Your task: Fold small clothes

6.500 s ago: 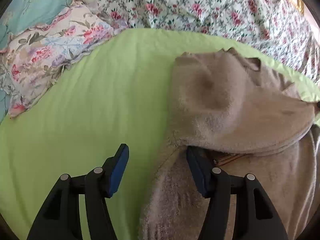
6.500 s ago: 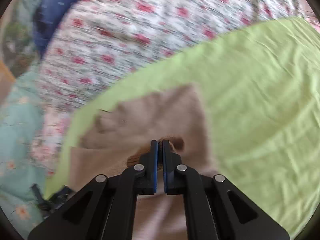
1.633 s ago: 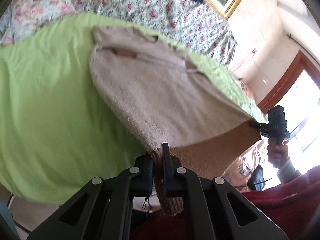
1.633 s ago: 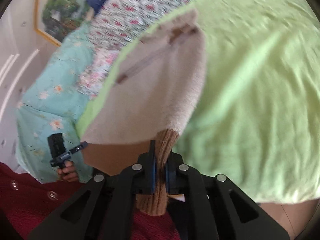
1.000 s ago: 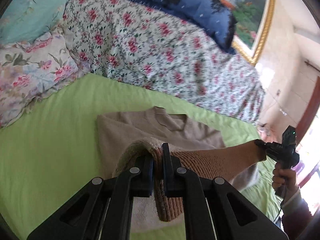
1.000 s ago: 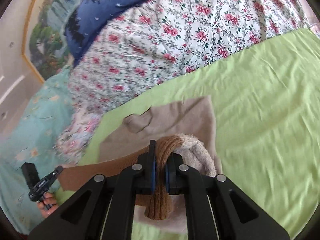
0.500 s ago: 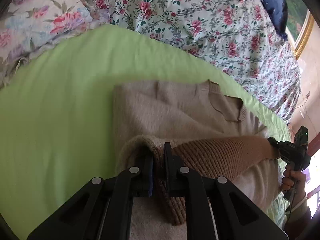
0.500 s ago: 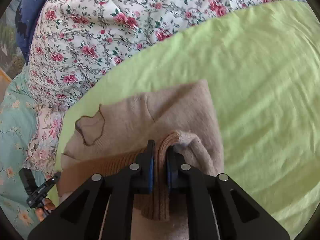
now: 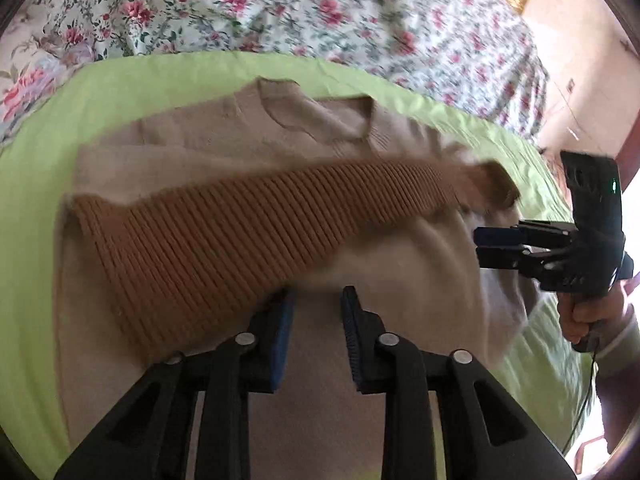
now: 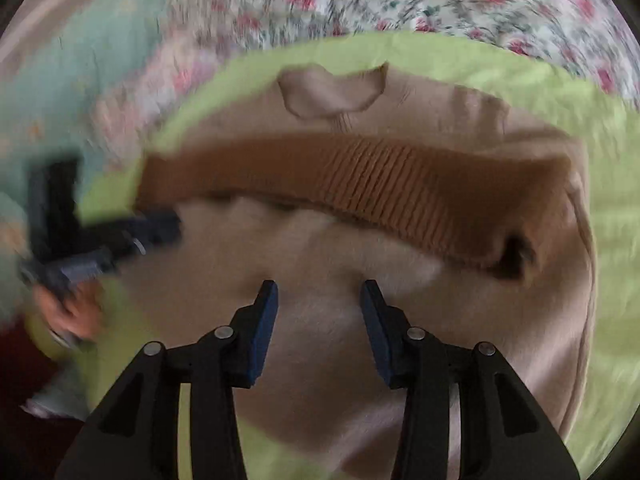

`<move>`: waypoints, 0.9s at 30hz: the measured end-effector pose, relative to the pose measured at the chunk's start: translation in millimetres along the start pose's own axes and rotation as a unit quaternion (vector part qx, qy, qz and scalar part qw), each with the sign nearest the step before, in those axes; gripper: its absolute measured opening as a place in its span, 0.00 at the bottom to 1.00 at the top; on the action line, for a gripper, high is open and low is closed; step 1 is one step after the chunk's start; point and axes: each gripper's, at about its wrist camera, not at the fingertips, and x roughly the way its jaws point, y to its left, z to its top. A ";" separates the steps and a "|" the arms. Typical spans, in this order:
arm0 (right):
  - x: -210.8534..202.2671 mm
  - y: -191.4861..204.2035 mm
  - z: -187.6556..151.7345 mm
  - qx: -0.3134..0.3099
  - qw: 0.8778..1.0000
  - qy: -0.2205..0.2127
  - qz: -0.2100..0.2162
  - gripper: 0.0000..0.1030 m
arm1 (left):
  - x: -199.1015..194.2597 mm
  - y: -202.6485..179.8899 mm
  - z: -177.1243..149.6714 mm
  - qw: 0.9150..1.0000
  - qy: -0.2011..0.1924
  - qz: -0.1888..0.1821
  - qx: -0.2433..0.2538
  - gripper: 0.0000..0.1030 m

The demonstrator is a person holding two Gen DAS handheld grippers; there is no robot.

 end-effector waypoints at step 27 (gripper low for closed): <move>-53.6 -6.4 -100.7 0.226 0.964 -0.136 -0.020 0.46 | -104.8 4.2 -111.8 0.987 -0.083 -0.008 -0.140 0.42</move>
